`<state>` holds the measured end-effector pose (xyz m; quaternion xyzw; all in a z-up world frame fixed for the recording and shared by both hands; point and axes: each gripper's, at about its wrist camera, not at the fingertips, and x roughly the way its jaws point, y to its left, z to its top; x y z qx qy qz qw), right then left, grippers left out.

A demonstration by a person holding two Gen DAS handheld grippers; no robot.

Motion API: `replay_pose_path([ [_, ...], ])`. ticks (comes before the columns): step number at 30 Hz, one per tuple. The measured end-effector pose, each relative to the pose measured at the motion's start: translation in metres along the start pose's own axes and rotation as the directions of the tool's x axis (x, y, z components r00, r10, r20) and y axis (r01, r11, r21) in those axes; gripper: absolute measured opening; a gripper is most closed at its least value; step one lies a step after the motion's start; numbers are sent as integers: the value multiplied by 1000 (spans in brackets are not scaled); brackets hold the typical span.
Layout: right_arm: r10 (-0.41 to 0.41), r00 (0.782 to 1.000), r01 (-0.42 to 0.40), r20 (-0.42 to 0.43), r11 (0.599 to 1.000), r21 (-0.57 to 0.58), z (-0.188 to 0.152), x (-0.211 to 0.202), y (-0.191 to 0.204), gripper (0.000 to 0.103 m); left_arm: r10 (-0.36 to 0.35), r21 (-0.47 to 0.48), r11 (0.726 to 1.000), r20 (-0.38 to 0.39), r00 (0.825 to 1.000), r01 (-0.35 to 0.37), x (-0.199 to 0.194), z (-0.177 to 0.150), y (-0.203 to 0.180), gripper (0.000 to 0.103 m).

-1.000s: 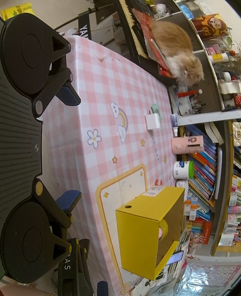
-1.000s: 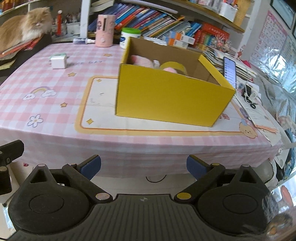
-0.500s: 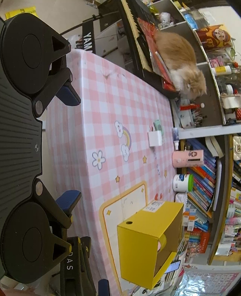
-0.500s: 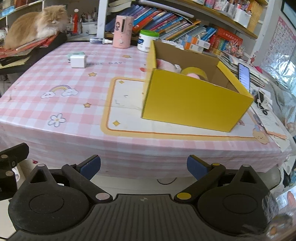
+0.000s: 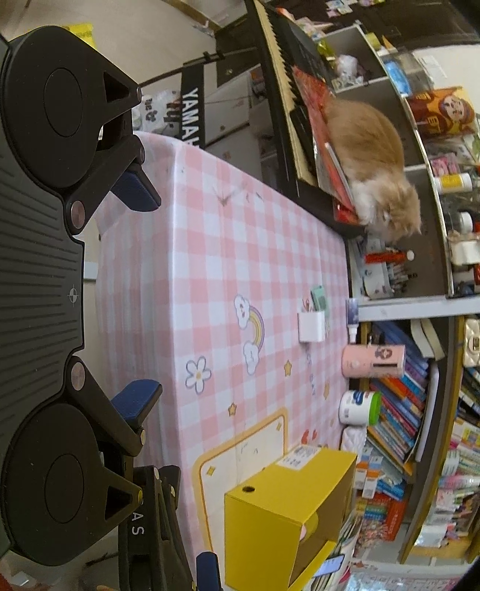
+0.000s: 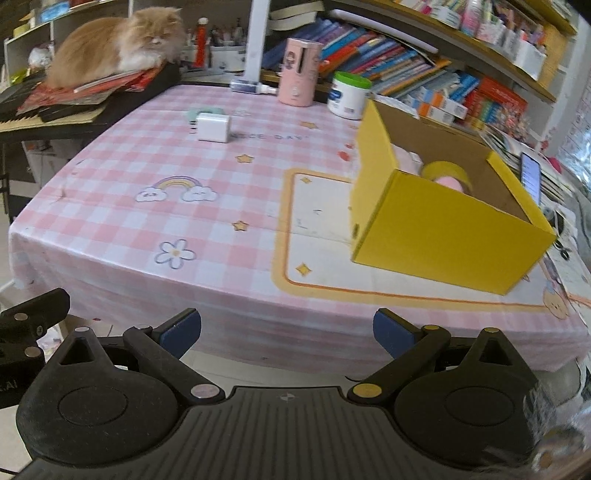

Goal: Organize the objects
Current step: 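Withdraw both open tools from the box and move toward the white charger plug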

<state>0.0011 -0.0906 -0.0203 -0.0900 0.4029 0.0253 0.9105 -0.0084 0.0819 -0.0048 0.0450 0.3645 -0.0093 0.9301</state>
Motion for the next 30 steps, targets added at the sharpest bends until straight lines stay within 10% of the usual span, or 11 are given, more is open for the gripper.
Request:
replay_pose_path([
  [30, 123, 992, -123, -3, 992, -34, 102, 89, 8, 100, 48, -49, 998, -26, 999, -49, 89, 76, 14, 99],
])
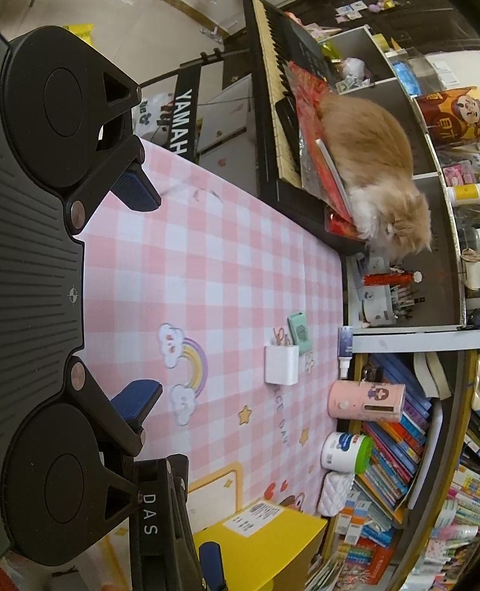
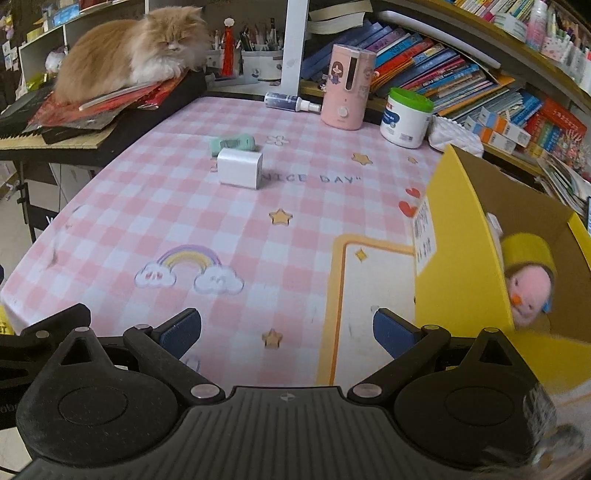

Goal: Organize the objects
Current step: 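Withdraw both open tools from the box and move toward the white charger plug, then grasp the white charger plug with the left tool while the right tool grasps the mint-green case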

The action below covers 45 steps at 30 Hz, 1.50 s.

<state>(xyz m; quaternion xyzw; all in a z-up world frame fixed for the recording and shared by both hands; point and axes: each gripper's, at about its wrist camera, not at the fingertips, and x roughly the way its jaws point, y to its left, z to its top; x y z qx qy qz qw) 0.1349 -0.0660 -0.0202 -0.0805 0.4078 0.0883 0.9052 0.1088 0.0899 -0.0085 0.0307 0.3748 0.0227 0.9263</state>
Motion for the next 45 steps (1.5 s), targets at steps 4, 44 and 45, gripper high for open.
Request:
replay_pose_path([
  [4, 13, 1000, -13, 1, 1000, -4, 17, 15, -5, 100, 3, -14, 1000, -2, 1000, -3, 15, 15, -2, 99],
  [44, 54, 997, -57, 53, 997, 60, 155, 134, -53, 98, -111, -41, 993, 25, 994, 112, 183, 115, -52, 97],
  [45, 53, 997, -56, 55, 997, 56, 156, 135, -53, 98, -114, -46, 992, 28, 993, 115, 185, 115, -53, 94],
])
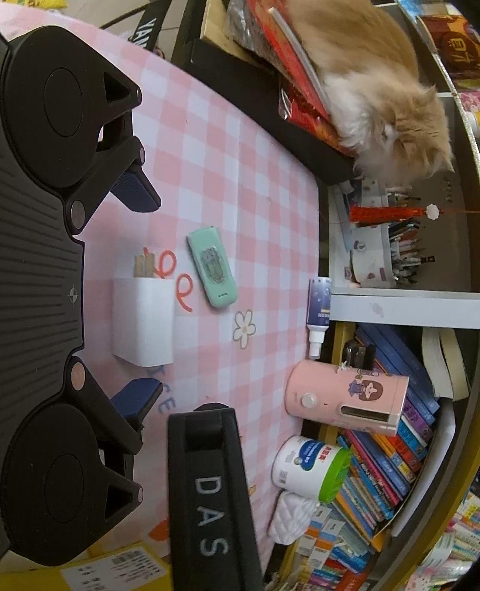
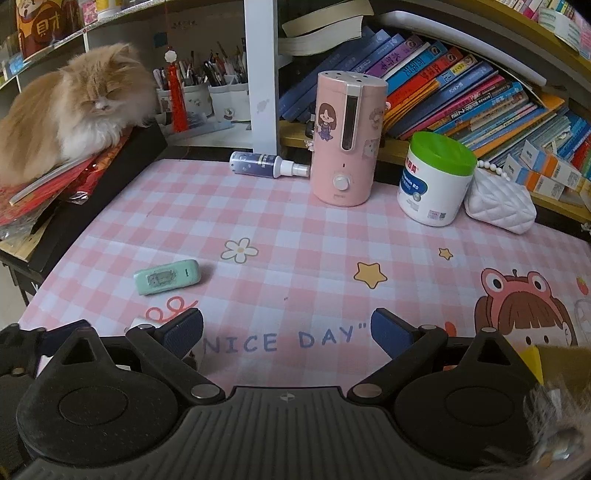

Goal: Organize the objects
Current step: 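Grasp the white charger plug with the left tool while the right tool grasps the mint-green case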

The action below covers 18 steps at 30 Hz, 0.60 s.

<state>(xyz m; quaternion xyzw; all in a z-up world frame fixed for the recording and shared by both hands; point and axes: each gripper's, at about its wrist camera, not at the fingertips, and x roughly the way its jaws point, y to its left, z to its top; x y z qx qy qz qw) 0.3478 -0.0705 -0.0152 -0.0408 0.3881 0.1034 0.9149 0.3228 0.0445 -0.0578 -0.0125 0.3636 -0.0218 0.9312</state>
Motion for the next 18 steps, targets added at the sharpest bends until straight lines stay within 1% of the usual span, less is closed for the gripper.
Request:
replay_pose_path([
  [2, -1, 1000, 1, 1, 1000, -9, 2, 2, 0, 98, -4, -1, 1000, -3, 1000, 4, 6, 1, -1, 89],
  [4, -4, 1000, 4, 1, 1000, -20, 3, 4, 1, 98, -6, 2, 1000, -11, 1000, 6, 10, 1, -3, 78],
  [5, -4, 1000, 4, 1, 1000, -24, 3, 5, 1, 98, -8, 3, 1000, -15, 1000, 8, 13, 1, -4, 74],
  [6, -3, 1000, 3, 1, 1000, -27, 4, 5, 1, 98, -11, 5, 1000, -21, 1000, 11, 15, 0, -5, 67],
  [10, 2, 1000, -2, 0, 999, -37, 5, 8, 3, 98, 1, 23, 1000, -23, 1000, 0, 16, -2, -6, 65],
  [14, 31, 1000, -32, -3, 998, -51, 6, 11, 9, 98, 10, -21, 1000, -26, 1000, -11, 1, -4, 8, 65],
  [18, 82, 996, -83, -15, 995, -63, 9, 20, 21, 98, 58, -80, 995, -31, 998, -61, -23, -11, 34, 65],
])
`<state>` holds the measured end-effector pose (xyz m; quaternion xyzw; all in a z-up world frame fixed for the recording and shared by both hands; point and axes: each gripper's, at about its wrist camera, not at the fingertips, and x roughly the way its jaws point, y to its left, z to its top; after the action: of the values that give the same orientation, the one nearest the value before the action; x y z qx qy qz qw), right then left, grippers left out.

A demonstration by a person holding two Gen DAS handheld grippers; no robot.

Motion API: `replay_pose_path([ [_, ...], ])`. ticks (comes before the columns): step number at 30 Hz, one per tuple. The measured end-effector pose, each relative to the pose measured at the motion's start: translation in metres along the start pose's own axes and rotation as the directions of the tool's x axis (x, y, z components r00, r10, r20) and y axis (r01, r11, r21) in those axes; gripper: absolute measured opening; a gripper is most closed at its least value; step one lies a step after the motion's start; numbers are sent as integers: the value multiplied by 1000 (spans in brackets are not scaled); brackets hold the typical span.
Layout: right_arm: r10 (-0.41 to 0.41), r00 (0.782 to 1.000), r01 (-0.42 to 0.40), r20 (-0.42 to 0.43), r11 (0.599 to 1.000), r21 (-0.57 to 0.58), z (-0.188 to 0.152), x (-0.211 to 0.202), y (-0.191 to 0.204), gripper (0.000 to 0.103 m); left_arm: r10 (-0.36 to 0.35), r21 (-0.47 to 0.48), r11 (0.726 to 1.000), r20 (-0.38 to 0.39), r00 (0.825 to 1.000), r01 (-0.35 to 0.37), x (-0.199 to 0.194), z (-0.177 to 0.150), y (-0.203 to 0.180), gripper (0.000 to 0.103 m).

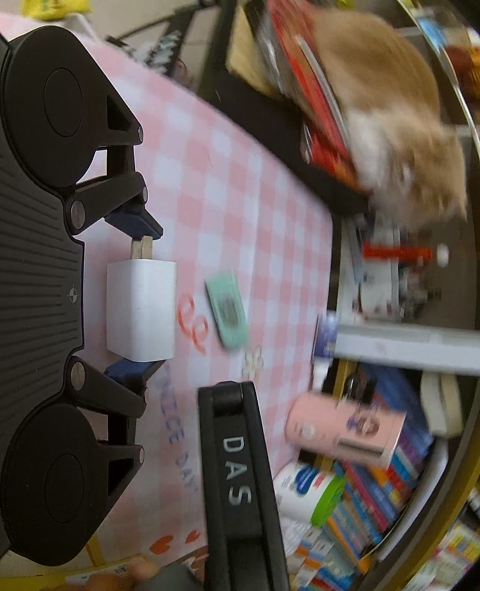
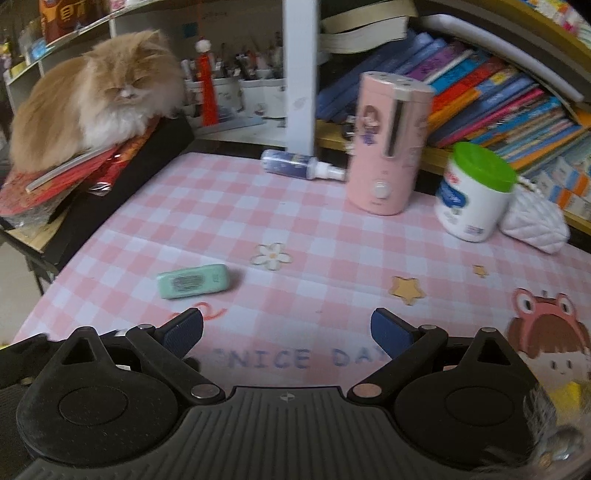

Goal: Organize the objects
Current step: 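Grasp the white charger plug with the left tool while the right tool grasps the mint-green case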

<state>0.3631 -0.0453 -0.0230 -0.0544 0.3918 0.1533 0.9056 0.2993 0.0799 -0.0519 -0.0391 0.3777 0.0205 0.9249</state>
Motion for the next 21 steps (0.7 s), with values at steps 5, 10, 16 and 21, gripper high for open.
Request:
replay_pose_path([
  [5, 73, 997, -73, -4, 994, -79, 8, 27, 28, 98, 78, -92, 993, -13, 997, -79, -32, -13, 39, 65],
  [10, 116, 993, -117, -13, 985, -126, 17, 65, 52, 98, 131, -139, 981, -32, 991, -135, -56, -25, 59, 65],
  [16, 108, 993, -115, -49, 982, -151, 19, 99, 62, 85, 145, -155, 977, -24, 989, -147, -75, -30, 66, 65],
  [21, 146, 988, -151, -50, 979, -133, 19, 99, 62, 67, 131, -165, 977, -13, 991, -132, -84, -33, 66, 65],
])
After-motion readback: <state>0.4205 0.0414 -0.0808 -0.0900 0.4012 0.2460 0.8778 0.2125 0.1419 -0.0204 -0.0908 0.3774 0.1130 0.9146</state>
